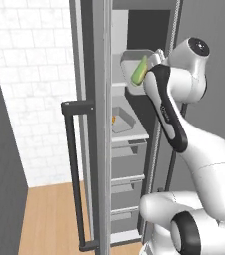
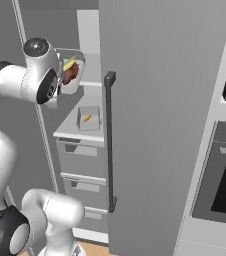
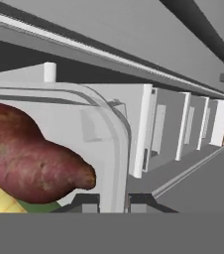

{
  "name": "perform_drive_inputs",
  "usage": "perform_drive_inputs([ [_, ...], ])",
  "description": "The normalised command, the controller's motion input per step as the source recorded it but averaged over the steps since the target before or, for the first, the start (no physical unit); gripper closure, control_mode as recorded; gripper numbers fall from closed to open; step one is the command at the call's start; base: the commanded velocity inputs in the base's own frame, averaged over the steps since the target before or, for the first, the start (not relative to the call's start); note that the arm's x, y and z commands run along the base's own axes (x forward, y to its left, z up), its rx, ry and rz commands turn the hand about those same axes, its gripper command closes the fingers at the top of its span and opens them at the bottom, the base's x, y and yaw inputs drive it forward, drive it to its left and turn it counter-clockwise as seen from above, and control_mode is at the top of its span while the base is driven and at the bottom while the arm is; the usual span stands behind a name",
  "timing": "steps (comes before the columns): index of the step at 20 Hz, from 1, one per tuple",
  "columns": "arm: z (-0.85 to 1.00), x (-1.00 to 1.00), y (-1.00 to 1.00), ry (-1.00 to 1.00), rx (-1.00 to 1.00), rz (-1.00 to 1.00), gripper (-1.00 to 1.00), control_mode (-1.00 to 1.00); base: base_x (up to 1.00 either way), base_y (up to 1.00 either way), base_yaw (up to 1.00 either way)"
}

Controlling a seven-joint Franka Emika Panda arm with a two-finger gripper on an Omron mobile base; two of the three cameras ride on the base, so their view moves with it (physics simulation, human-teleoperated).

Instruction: Take the meat container that has the shrimp and place it on the second highest rack of the freezer. Then take the vegetable container that has the corn and potato and place it on the highest rack of the freezer.

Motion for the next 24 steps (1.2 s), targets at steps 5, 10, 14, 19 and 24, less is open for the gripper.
perform_drive_inputs([
  [5, 0.00, 0.85, 0.10, 0.00, 0.00, -0.02, 1.00, -1.00, 0.00, 0.00, 0.00],
  [10, 0.00, 0.87, 0.00, 0.00, 0.00, -0.04, 1.00, -1.00, 0.00, 0.00, 0.00],
  [14, 0.00, 0.86, 0.05, 0.00, 0.00, -0.03, 1.00, -1.00, 0.00, 0.00, 0.00],
  [19, 0.00, 0.83, 0.09, 0.00, -0.02, -0.02, 1.00, -1.00, 0.00, 0.00, 0.00],
  [24, -0.02, 0.88, 0.14, 0.00, -0.04, -0.02, 1.00, -1.00, 0.00, 0.00, 0.00],
])
